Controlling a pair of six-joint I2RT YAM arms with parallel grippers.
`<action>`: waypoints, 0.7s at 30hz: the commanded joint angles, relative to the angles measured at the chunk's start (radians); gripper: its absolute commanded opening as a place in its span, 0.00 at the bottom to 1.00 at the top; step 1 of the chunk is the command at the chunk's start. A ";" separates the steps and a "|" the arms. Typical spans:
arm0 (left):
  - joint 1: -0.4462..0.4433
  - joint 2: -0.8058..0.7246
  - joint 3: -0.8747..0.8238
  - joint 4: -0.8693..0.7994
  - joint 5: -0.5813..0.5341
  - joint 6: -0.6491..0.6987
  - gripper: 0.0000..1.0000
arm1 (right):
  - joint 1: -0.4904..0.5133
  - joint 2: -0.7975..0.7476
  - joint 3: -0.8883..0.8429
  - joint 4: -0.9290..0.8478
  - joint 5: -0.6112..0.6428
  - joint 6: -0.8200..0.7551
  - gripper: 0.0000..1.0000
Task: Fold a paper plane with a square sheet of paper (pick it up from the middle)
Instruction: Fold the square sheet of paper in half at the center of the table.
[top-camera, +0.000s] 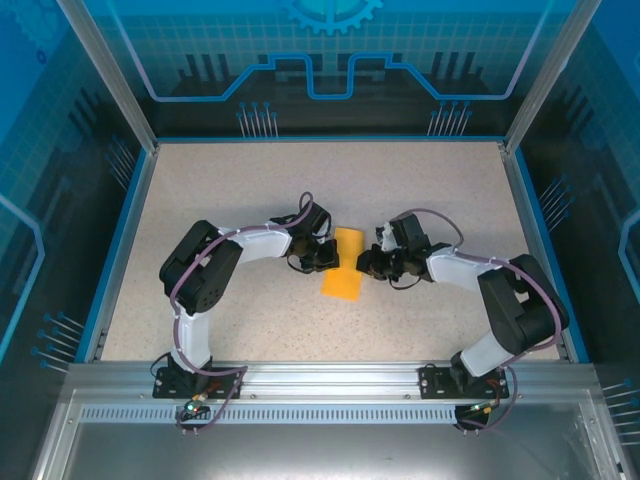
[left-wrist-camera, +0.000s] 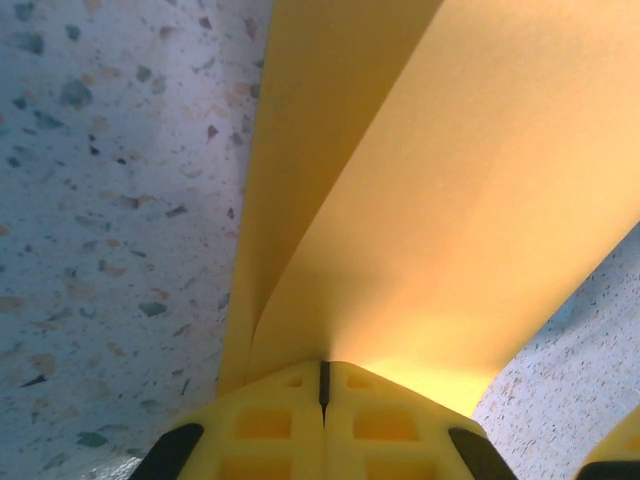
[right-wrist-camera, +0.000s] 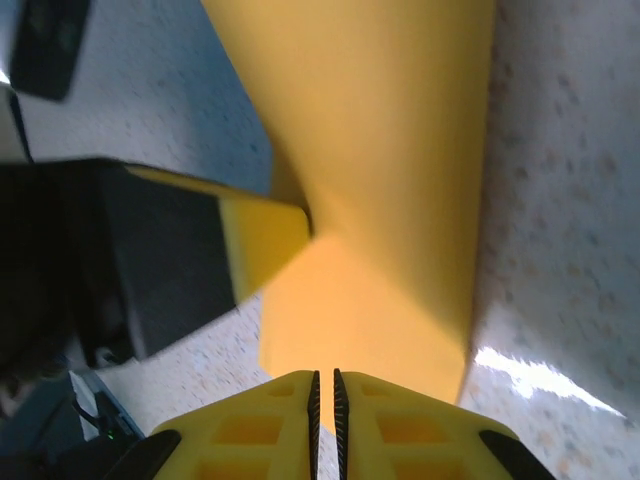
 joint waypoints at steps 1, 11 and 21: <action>-0.013 0.014 -0.038 -0.100 -0.051 0.010 0.00 | -0.015 0.058 0.034 0.039 -0.064 -0.014 0.15; -0.013 0.016 -0.039 -0.102 -0.051 0.012 0.00 | -0.021 0.176 0.024 0.038 -0.003 -0.033 0.15; -0.013 0.018 -0.036 -0.113 -0.060 0.018 0.00 | -0.022 0.120 0.044 0.027 -0.024 -0.034 0.15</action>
